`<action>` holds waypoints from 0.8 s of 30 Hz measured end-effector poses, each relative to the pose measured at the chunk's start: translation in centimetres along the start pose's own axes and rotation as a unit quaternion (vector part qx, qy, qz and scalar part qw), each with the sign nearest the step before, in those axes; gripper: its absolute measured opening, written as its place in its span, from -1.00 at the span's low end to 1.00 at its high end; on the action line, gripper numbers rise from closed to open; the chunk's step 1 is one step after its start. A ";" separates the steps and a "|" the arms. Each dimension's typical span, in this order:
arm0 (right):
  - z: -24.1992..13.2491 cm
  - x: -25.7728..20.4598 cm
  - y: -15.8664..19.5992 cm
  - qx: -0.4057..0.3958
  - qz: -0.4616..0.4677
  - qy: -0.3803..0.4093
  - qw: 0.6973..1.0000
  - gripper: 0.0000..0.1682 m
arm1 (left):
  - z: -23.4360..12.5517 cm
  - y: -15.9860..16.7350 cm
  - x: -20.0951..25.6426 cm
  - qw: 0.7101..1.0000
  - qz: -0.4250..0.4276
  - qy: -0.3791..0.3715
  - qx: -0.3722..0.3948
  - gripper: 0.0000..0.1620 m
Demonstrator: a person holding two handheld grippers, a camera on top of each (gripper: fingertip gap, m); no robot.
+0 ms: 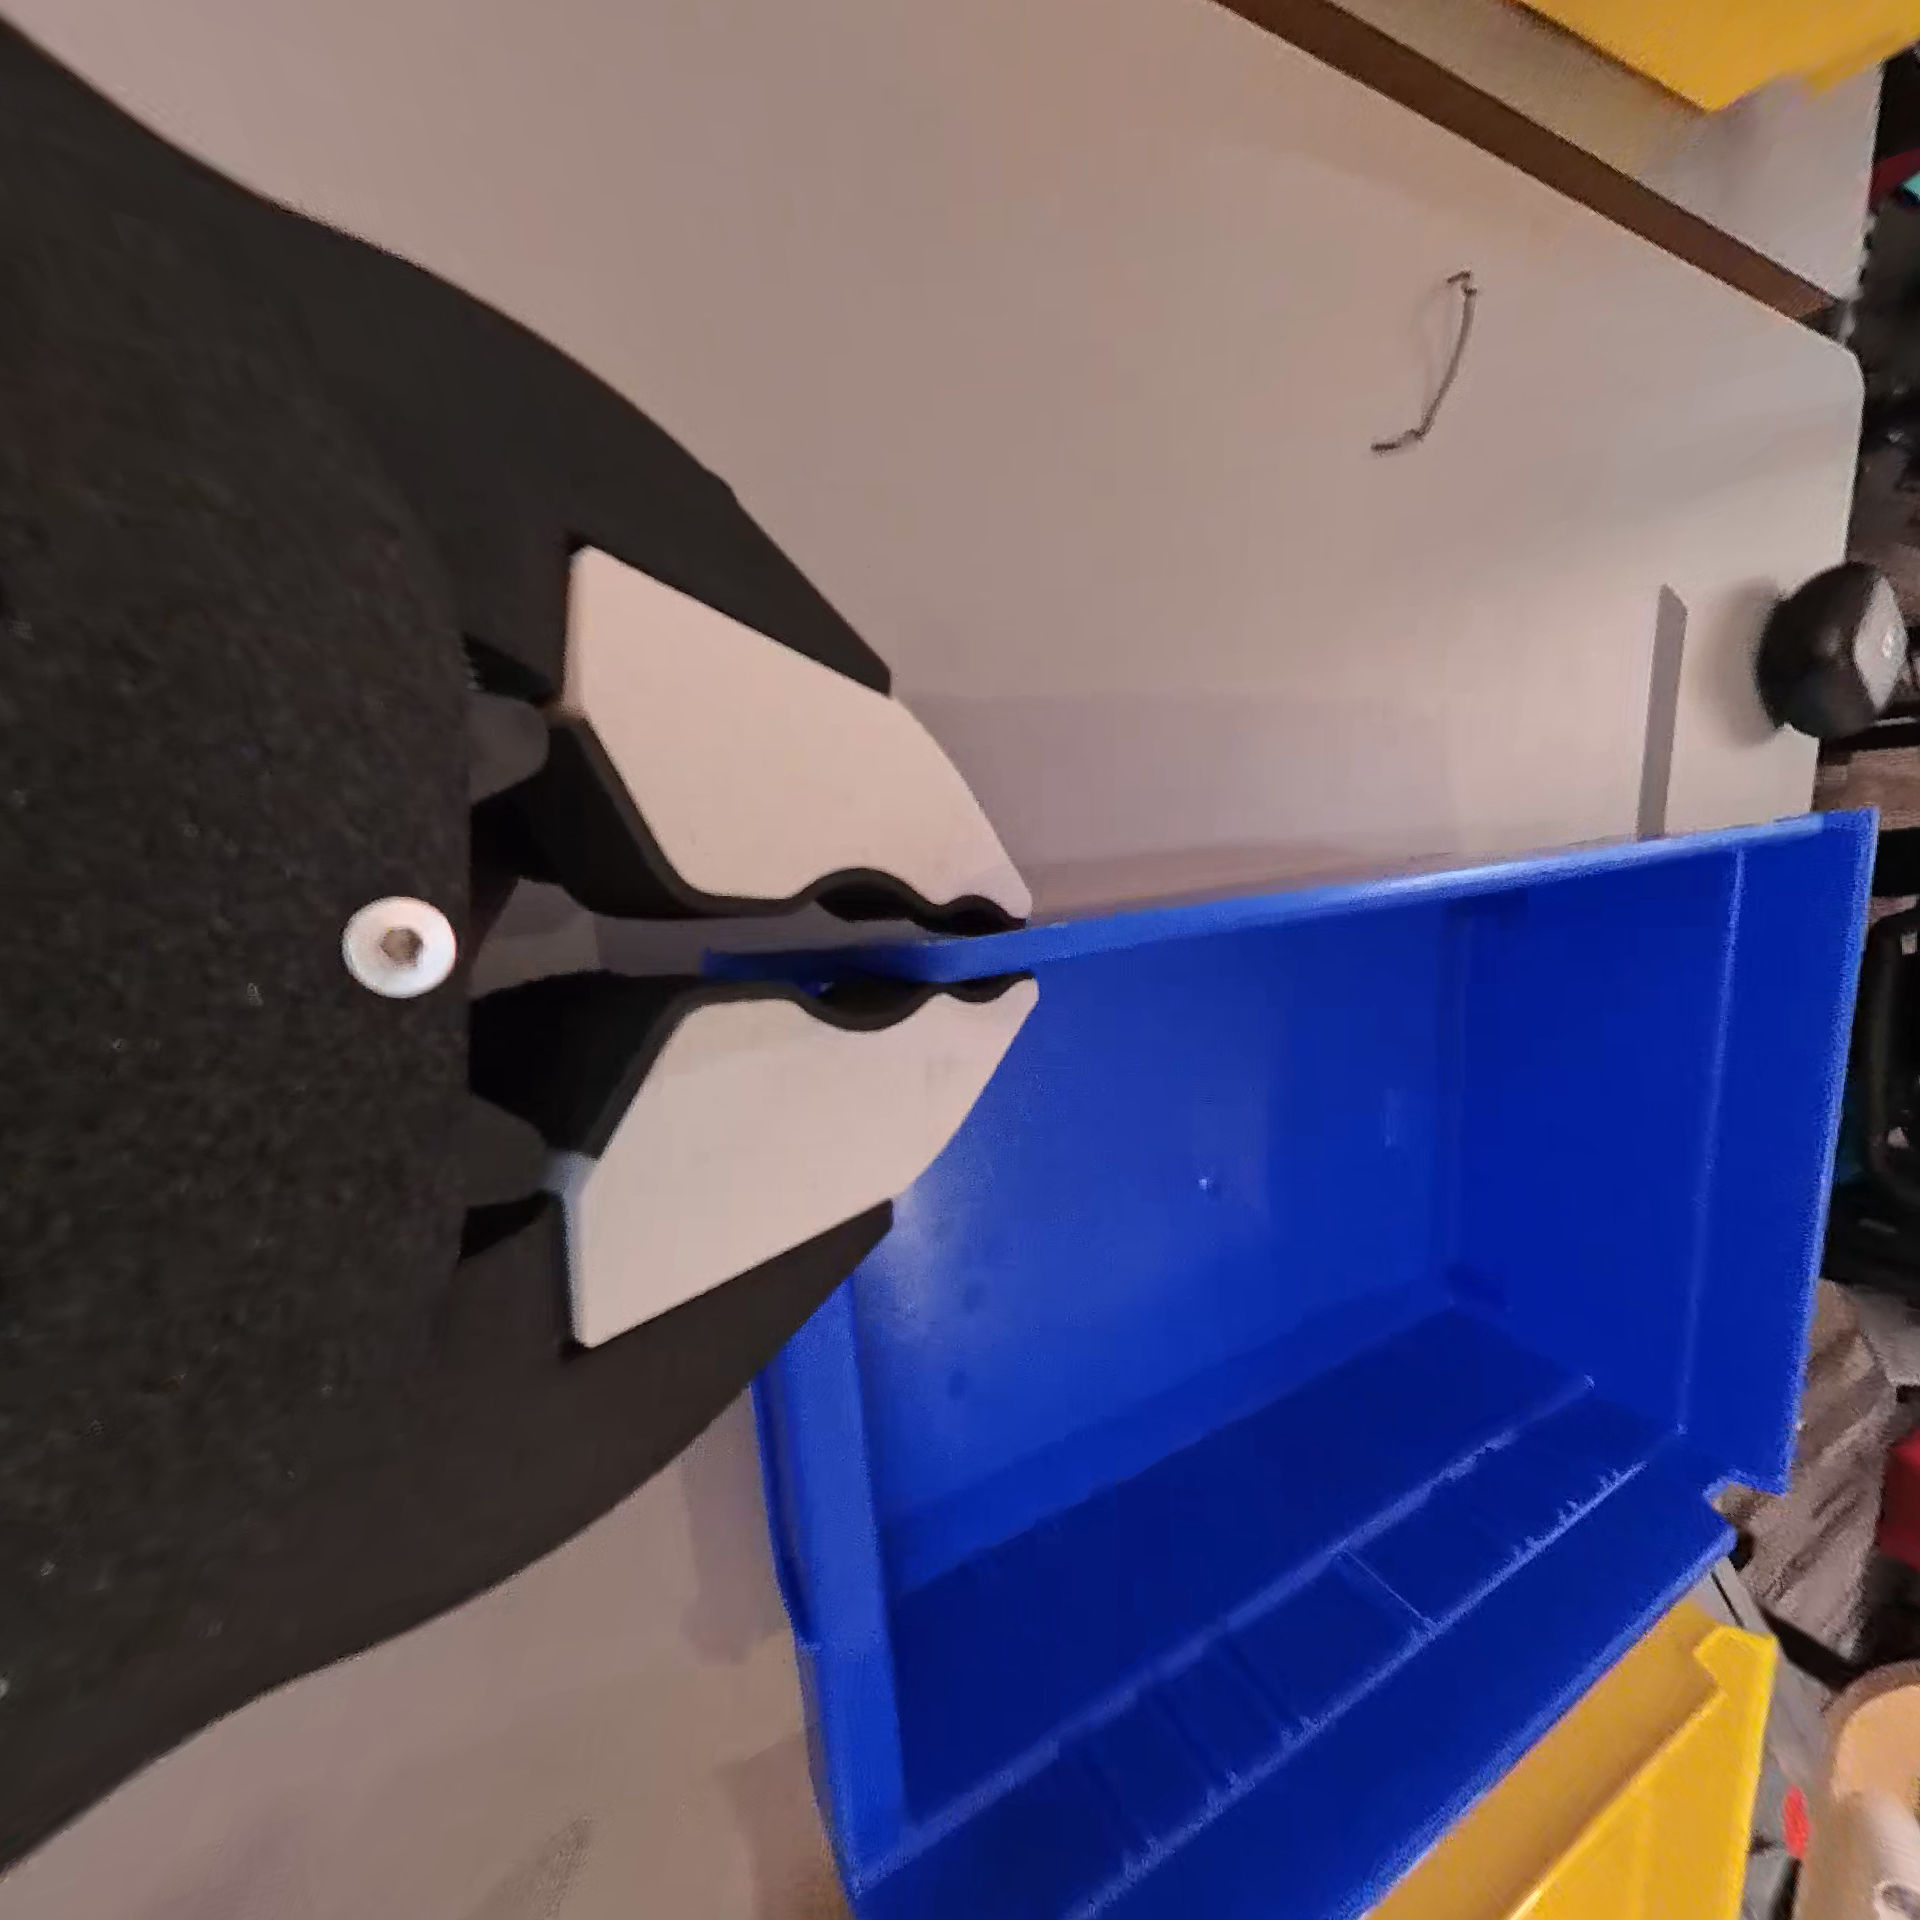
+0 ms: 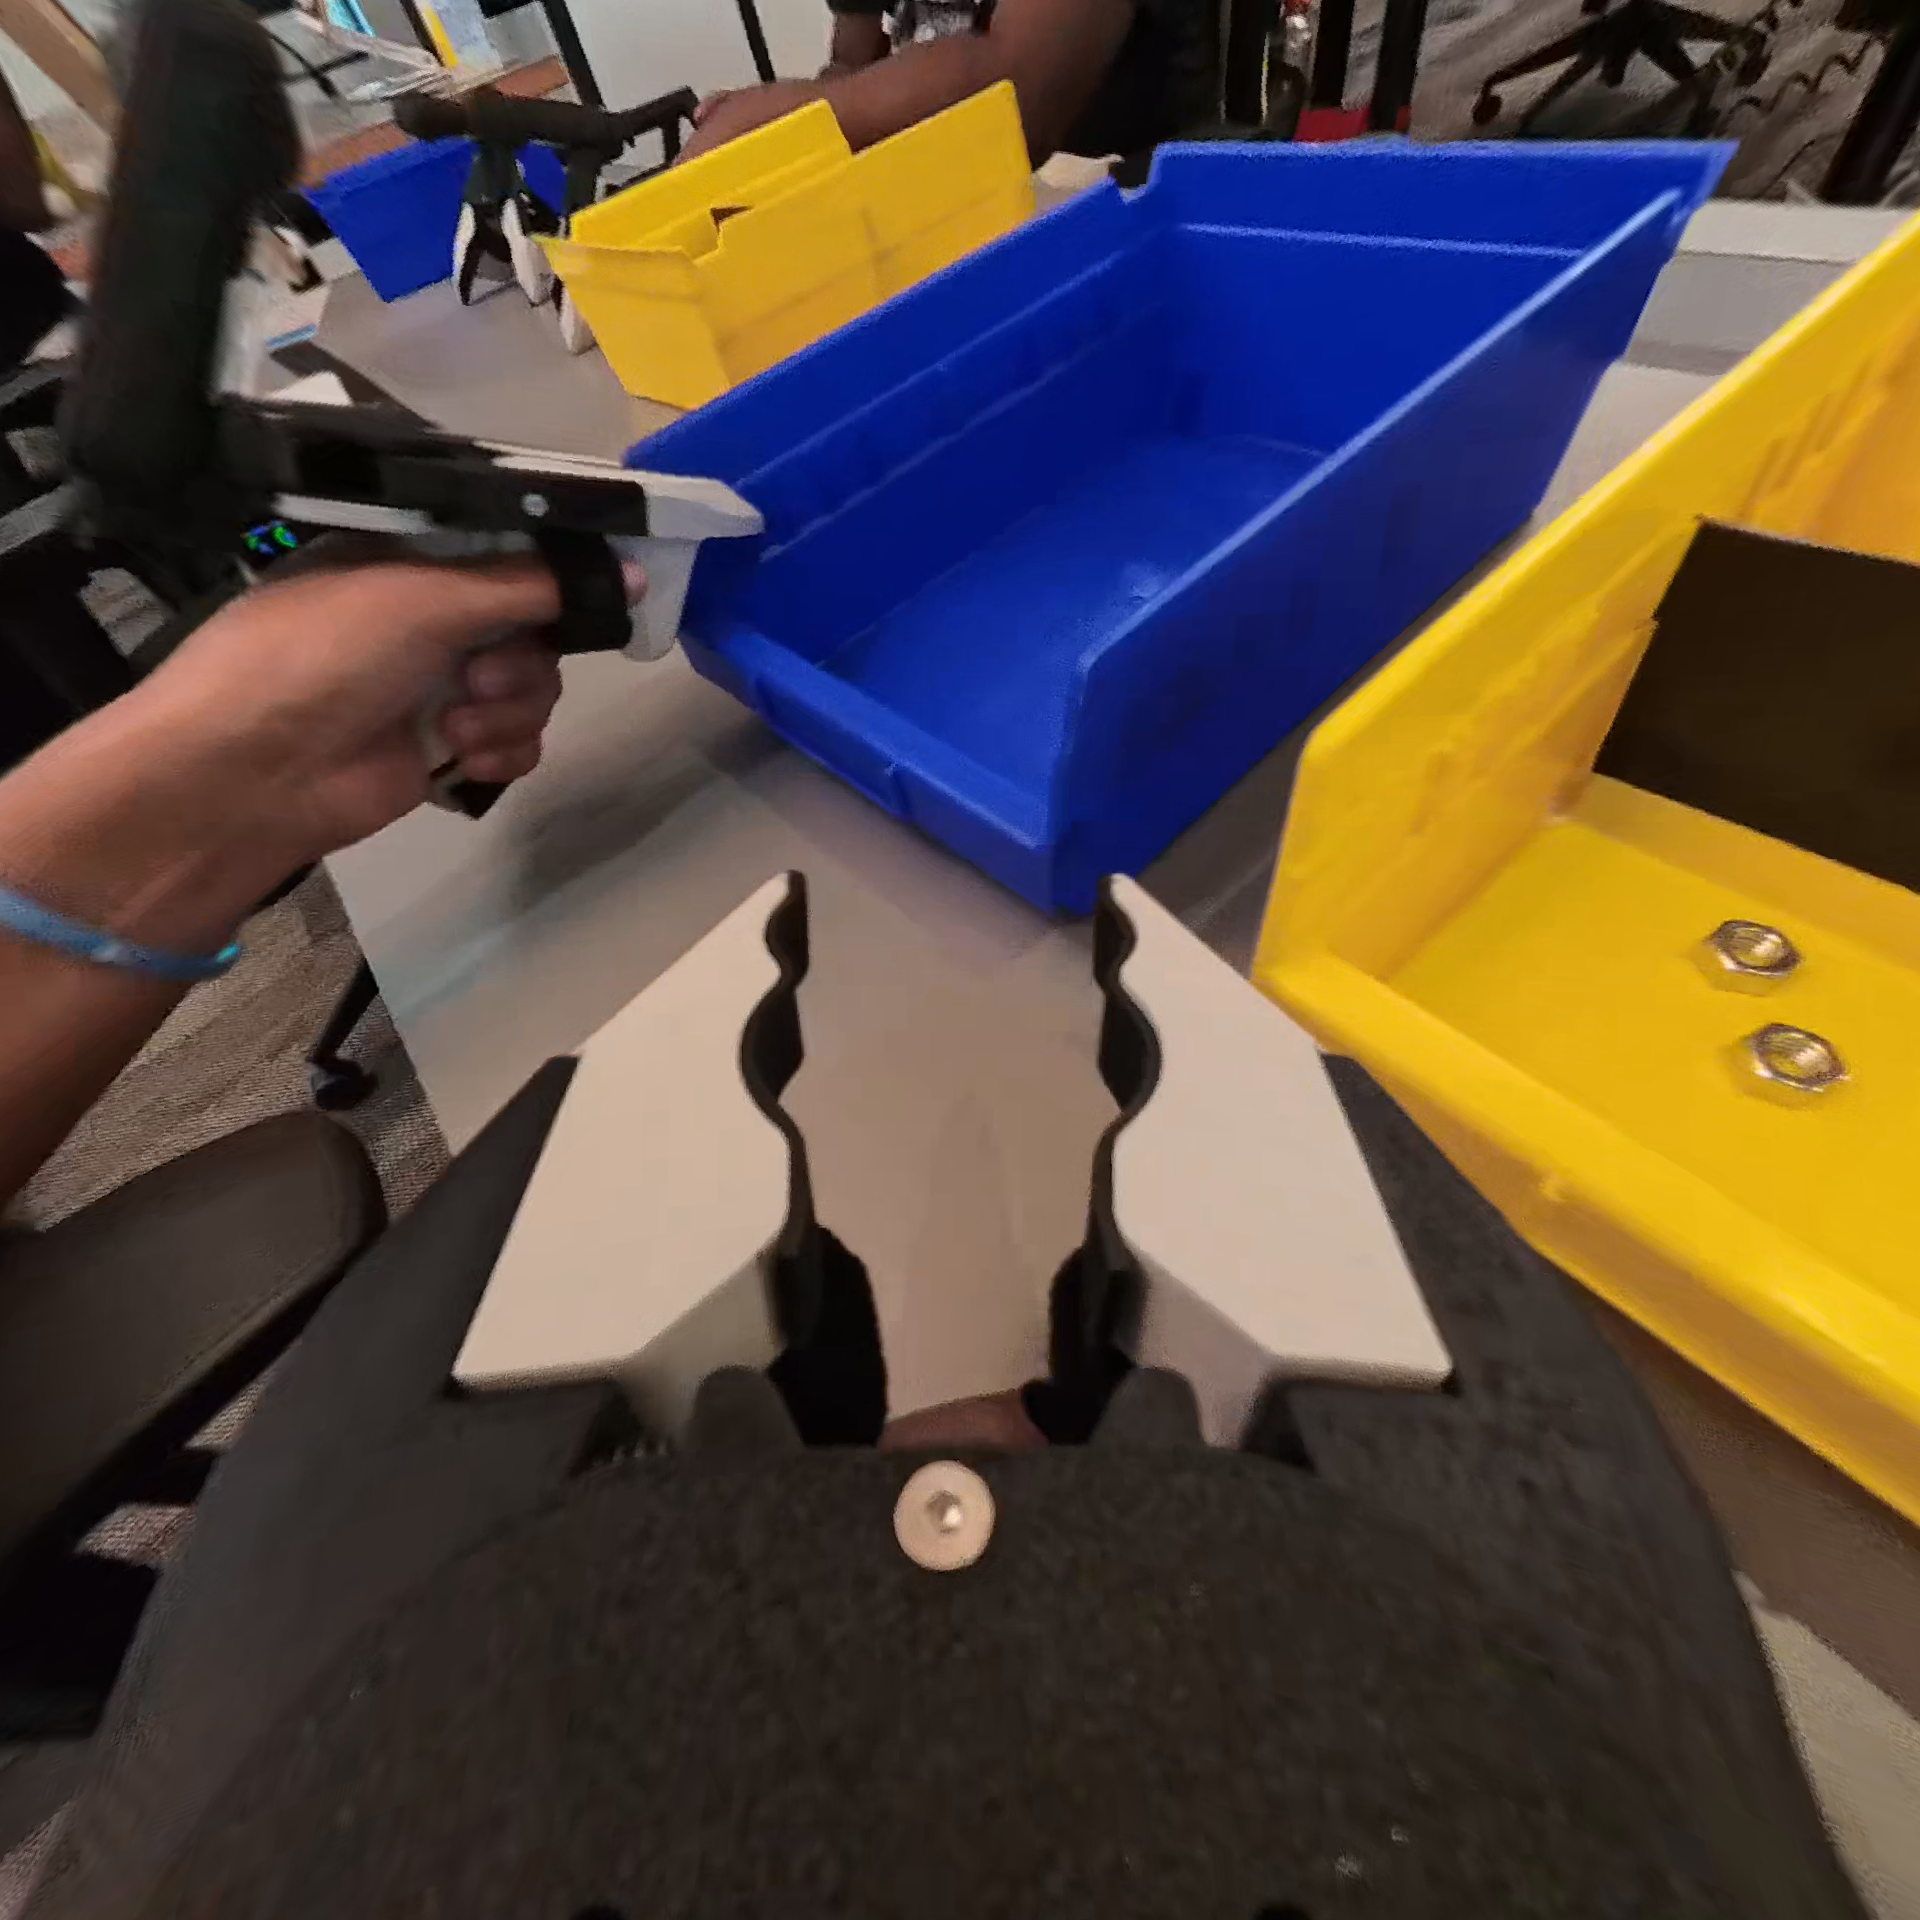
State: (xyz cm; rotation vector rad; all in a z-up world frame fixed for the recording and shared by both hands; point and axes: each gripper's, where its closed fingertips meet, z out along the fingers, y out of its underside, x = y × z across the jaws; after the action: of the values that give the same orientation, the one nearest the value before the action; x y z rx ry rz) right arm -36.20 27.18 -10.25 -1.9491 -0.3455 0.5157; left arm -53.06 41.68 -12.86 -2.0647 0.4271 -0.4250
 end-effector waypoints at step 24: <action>-1.6 -0.2 -8.1 0.093 -0.079 0.187 0.975 -0.95 | -16.4 -2.6 6.4 0.970 0.018 -0.188 0.156 -0.96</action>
State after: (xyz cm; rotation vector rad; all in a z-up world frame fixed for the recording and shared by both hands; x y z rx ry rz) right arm -35.68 29.14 -2.27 -1.7721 -0.2005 0.0686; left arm -54.69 27.81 -1.81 -1.7747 0.1554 -0.0660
